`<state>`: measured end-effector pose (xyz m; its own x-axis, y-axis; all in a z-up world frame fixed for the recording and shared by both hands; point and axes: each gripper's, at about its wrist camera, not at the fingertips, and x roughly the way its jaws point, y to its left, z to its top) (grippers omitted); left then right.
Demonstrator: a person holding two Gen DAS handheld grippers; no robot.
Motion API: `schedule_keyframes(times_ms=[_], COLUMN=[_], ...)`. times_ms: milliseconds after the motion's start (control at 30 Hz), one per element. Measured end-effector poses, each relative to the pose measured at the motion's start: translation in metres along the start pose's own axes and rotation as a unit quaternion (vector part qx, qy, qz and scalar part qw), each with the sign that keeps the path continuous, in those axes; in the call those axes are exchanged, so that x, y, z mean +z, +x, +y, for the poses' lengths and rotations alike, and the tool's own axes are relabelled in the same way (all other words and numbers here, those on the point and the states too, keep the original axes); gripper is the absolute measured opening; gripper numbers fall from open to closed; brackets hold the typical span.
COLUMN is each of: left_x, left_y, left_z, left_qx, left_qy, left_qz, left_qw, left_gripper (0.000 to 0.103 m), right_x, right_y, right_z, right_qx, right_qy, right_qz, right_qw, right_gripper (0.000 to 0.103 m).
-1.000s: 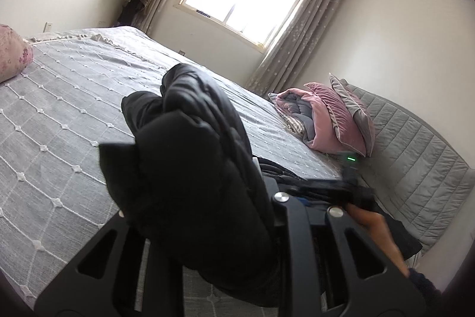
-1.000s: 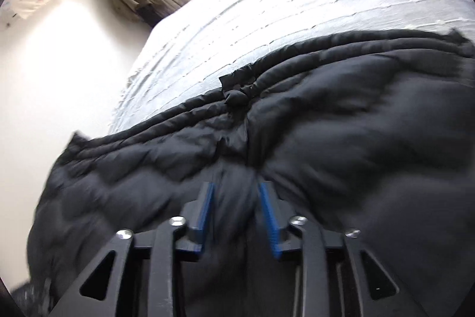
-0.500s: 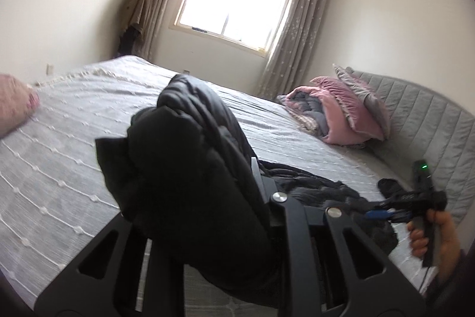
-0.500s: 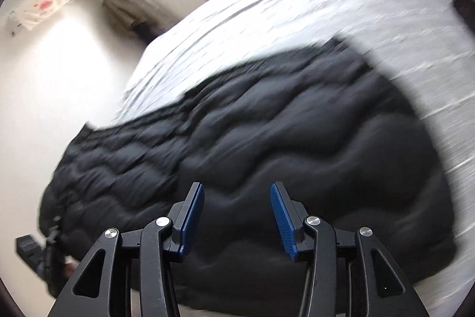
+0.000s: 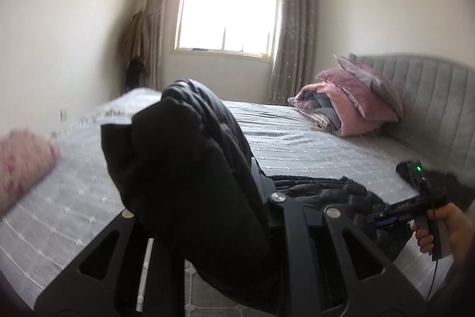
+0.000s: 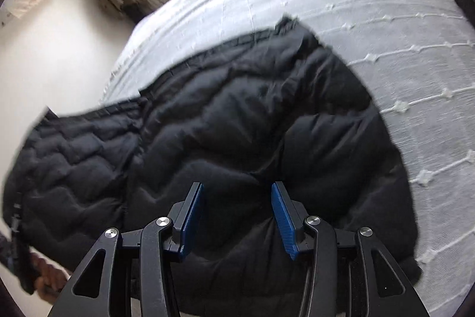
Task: Fold large clothes
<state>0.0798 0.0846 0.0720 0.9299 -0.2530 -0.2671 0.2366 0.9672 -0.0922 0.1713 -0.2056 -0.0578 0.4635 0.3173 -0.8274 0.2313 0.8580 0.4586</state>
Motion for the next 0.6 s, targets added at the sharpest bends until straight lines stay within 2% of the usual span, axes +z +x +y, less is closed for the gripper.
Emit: schedule_keyframes(times_ms=[167,300,467,600], left_x=[0.010,0.014,0.012,0.008], left_y=[-0.004,-0.004,-0.001,0.004], left_z=[-0.050,-0.092,-0.128,-0.161], left_qx=[-0.008,-0.024,-0.046,-0.056], left_qy=[0.065,0.121,0.146,0.180], left_qz=[-0.010,-0.015,-0.004,0.007], left_qw=[0.9978,0.9923,0.9883,0.9821], left_gripper=[0.021,0.021,0.021,0.021], right_x=[-0.001,-0.005,-0.005,-0.003], right_y=[0.007,0.008,0.023,0.031], right_z=[-0.010,-0.013,-0.018,-0.022], right_qx=[0.008,0.007,0.010,0.034], right_qy=[0.008,-0.004,-0.014,-0.013], right_qz=[0.009,0.009,0.020,0.019], right_qw=[1.000,1.000,1.000,0.999], right_gripper=[0.047,0.048,0.048,0.049])
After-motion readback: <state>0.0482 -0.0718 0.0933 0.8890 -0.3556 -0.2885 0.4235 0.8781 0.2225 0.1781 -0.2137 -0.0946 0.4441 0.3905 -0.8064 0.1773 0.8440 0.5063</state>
